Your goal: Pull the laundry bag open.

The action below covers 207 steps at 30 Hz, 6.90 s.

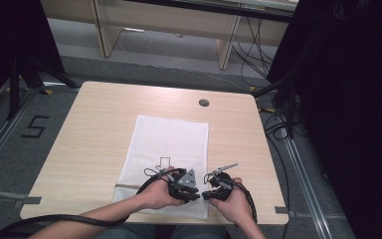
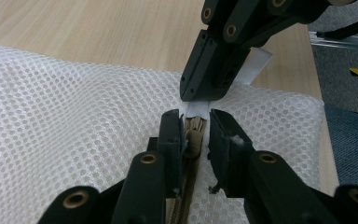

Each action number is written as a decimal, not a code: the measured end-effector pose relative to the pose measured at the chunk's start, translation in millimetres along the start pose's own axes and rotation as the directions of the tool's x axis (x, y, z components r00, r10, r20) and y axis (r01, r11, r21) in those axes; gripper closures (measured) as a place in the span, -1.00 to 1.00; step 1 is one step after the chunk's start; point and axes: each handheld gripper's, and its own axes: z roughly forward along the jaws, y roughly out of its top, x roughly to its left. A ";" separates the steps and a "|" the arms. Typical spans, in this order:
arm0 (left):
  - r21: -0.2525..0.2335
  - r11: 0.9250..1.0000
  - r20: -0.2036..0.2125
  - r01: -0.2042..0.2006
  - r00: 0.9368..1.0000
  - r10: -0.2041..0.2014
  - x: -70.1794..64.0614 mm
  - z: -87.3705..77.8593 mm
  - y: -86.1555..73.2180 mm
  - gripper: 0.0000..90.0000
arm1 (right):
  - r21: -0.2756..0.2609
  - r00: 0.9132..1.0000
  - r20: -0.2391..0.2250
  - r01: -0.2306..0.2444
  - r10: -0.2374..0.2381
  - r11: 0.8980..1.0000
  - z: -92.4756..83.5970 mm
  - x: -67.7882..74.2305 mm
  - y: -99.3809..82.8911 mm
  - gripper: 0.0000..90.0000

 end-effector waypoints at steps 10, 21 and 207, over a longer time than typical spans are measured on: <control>0.014 1.000 0.004 -0.003 1.000 0.003 -0.1 3.9 2.9 0.76 | 0.005 1.000 0.001 -0.012 0.012 1.000 -0.2 -0.5 0.0 1.00; 0.031 1.000 0.006 0.001 1.000 -0.001 1.6 3.5 5.7 0.82 | -0.003 1.000 -0.007 0.005 -0.005 1.000 0.5 -1.8 -0.1 1.00; 0.070 0.997 0.011 -0.019 1.000 0.018 6.3 -47.6 -1.4 0.83 | 0.020 0.998 0.035 0.052 -0.053 0.998 1.7 3.8 2.2 1.00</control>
